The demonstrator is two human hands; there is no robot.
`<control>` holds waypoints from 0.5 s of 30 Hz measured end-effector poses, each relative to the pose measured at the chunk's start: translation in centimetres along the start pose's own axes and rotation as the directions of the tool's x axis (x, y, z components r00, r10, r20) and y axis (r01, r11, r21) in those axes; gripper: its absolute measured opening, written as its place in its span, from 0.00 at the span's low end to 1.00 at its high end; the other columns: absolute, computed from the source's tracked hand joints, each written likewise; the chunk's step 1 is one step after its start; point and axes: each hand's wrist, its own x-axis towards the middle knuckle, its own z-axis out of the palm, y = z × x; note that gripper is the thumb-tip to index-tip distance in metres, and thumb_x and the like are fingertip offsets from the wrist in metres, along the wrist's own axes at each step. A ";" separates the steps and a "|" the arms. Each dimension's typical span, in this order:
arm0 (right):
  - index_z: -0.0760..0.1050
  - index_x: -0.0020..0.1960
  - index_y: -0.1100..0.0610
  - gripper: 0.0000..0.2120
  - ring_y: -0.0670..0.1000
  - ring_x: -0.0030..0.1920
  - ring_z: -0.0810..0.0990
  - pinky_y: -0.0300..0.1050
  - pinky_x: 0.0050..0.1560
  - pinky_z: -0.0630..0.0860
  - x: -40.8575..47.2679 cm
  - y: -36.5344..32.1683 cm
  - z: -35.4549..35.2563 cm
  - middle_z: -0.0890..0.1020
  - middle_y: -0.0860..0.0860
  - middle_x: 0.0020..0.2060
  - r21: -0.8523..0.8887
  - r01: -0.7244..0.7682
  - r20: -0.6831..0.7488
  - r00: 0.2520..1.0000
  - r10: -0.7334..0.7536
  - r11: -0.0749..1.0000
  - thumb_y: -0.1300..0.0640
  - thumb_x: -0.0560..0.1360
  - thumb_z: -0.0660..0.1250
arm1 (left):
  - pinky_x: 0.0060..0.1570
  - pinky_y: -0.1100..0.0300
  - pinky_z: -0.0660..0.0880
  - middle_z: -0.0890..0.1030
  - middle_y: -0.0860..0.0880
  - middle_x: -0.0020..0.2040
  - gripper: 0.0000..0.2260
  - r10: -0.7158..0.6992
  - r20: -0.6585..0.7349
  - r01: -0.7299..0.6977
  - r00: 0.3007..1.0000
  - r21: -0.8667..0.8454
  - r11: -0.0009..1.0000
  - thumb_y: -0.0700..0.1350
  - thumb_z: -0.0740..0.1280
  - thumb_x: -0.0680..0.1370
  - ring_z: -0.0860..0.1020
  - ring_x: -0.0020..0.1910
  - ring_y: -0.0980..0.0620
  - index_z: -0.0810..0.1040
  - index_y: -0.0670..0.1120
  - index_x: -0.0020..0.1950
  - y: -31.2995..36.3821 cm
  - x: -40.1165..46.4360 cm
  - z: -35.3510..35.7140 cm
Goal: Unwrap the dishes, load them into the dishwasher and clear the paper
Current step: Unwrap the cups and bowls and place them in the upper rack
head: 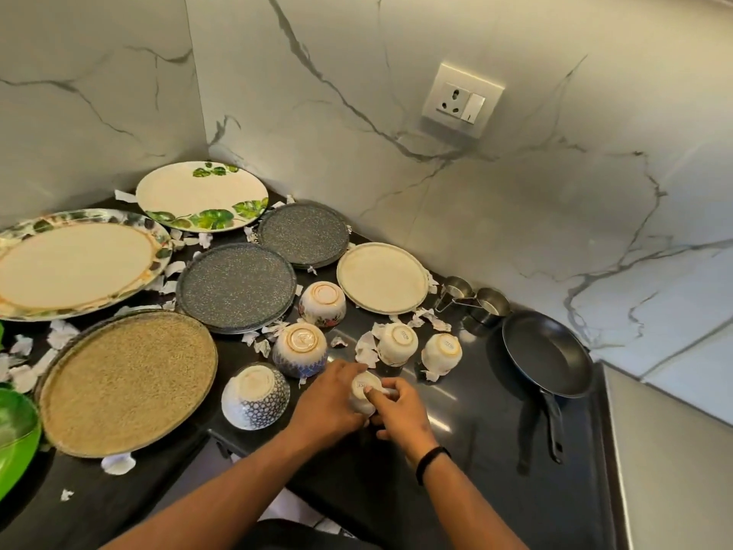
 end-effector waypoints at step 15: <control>0.77 0.58 0.49 0.12 0.47 0.52 0.82 0.50 0.54 0.83 -2.3 -2.9 -2.6 0.81 0.46 0.54 0.013 0.268 -0.232 0.938 -0.257 0.963 0.50 0.76 0.73 | 0.52 0.65 0.71 0.70 0.53 0.59 0.36 0.086 -0.194 -0.122 0.977 -0.181 0.976 0.58 0.76 0.65 0.73 0.56 0.57 0.70 0.55 0.72 2.5 0.4 -0.7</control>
